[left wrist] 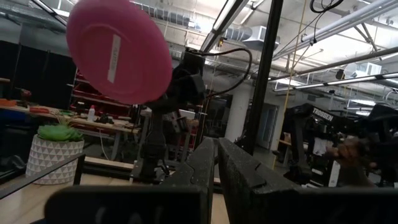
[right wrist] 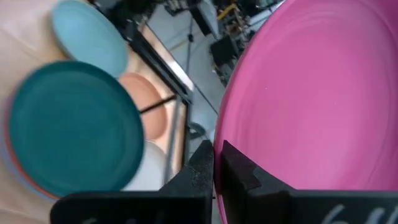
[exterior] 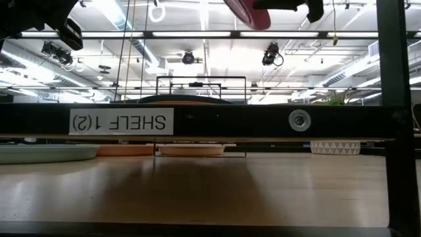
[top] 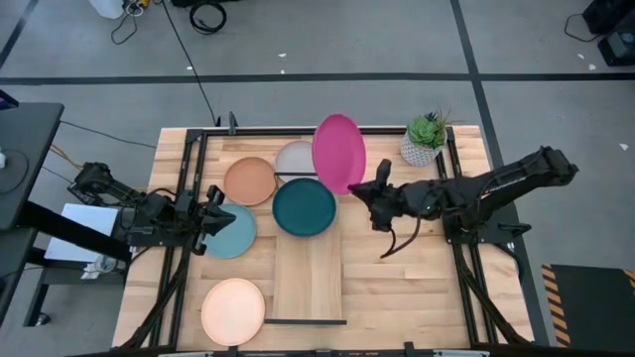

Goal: Place and stack plates onto a shelf
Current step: Stack the pink plate on top of the dark green plate

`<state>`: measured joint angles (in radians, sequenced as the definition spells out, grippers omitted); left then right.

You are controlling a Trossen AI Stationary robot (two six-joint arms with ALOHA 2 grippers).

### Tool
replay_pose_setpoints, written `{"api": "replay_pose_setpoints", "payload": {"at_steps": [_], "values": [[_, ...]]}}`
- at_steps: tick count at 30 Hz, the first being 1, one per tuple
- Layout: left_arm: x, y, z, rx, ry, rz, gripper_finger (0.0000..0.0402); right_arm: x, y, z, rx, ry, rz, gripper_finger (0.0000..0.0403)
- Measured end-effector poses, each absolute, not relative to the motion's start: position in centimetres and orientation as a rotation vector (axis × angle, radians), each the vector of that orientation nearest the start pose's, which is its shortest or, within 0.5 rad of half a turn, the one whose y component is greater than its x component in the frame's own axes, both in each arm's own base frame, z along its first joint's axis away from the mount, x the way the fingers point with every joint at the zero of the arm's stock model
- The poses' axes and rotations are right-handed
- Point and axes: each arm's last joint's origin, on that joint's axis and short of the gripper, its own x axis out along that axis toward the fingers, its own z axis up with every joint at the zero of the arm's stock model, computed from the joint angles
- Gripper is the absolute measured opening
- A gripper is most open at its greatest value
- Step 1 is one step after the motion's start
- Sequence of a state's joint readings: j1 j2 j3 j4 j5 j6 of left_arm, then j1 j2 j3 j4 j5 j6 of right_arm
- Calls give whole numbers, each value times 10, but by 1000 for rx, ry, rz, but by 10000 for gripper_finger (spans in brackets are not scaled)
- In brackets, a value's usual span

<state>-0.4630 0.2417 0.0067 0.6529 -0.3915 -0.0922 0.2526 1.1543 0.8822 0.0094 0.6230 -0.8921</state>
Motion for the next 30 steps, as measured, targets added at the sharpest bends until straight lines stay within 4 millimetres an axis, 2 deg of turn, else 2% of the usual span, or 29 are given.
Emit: {"api": "replay_pose_setpoints", "payload": {"at_steps": [9,22,30], "values": [[96,-36,206,-264,-377,-88,27,268,54,282,-904,488,-73,15],[97,-36,206,-263,-375,-88,27,330,73,248,-795,696,256,15],[97,-36,206,-264,-375,-88,27,350,57,212,-794,834,267,19]]}}
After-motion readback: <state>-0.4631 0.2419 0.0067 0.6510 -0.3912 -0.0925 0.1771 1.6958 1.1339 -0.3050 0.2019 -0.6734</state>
